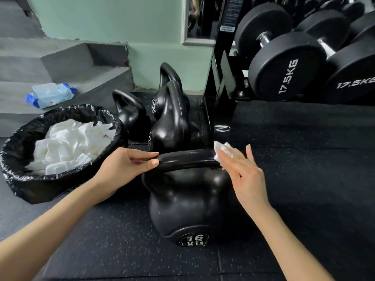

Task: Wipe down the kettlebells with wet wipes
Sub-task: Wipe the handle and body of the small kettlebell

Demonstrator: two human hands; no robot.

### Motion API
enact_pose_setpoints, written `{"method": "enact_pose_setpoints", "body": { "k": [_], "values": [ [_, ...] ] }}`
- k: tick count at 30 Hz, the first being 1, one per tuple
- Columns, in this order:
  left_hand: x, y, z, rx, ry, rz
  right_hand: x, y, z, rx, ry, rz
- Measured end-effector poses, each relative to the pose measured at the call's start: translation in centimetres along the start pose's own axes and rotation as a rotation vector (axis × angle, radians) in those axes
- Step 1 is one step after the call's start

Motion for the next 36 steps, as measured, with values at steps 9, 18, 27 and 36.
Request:
{"method": "enact_pose_setpoints", "body": {
  "k": [9, 18, 27, 36],
  "values": [
    [4.6, -9.6, 1.1, 0.499, -0.021, 0.637, 0.7, -1.3, -2.0, 0.098, -0.271, 0.053],
    [6.8, -10.1, 2.7, 0.525, 0.043, 0.688, 0.0, -7.1, -3.6, 0.529, -0.353, 0.666],
    [6.6, -10.0, 2.9, 0.433, 0.052, 0.654, 0.5, -0.6, 0.5, 0.0, -0.14, 0.044],
    [6.4, -9.6, 2.3, 0.381, 0.0, 0.602, -3.1, -8.7, -7.1, 0.816, -0.328, 0.967]
  ]
}}
Point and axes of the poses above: each hand's wrist, its own z-axis towards the middle knuckle, its own x-axis out of the palm, y = z × x, the point moved 8 cm from there along z, towards the middle knuckle, and after that the axes turned 4 degrees about x, right-handed, at the moved point
